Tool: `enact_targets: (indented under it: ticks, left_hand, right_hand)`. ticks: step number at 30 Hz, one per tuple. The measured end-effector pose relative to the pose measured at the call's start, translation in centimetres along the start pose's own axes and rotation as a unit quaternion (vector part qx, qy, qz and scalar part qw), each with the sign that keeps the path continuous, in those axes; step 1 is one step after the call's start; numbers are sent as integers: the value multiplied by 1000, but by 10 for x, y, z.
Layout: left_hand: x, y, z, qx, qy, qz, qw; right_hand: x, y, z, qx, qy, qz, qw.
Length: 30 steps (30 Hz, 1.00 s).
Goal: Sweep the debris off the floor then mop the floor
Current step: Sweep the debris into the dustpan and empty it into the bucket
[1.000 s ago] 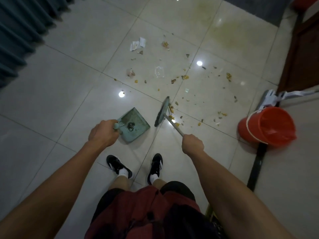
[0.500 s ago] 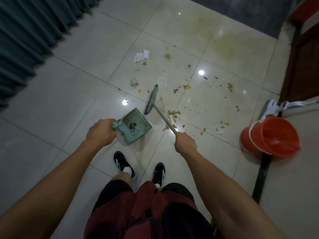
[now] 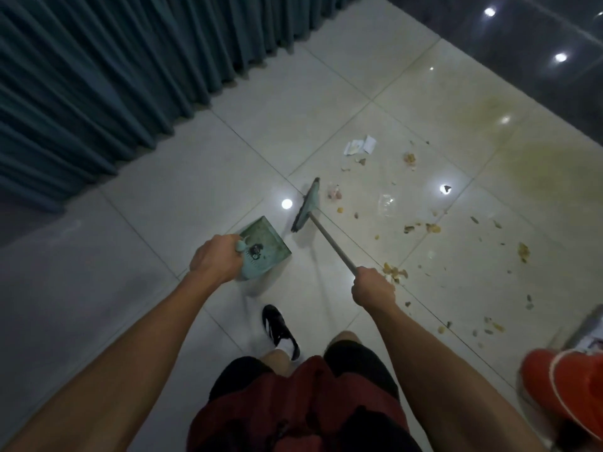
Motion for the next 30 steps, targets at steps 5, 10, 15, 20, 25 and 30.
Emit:
enact_targets:
  ticks: [5, 10, 15, 20, 25, 30]
  left_hand:
    - [-33, 4, 40, -15, -1, 11, 1000]
    - [-50, -10, 89, -31, -6, 13, 999]
    - [-64, -37, 129, -47, -8, 27, 998]
    - [-78, -72, 168, -62, -14, 20, 998]
    - [-81, -83, 189, -74, -3, 24, 997]
    - [-81, -88, 199, -69, 2, 31, 997]
  right_hand:
    - [-32, 54, 39, -24, 3, 34, 999]
    - [-63, 83, 92, -56, 11, 49, 997]
    - [-94, 89, 154, -76, 39, 67, 994]
    - [-118, 81, 199, -87, 71, 93, 989]
    - [-133, 83, 224, -93, 81, 79, 989]
    - [-134, 86, 227, -73, 113, 74, 988]
Point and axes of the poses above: each hand's wrist, its own z-axis towards the middle knuckle, its own x-axis out of the palm, y = z × x, the point moved 6 cm from there along z, towards the middle knuckle, and after that the axes turned 15 degrees about -z, right-handed, at the moved point
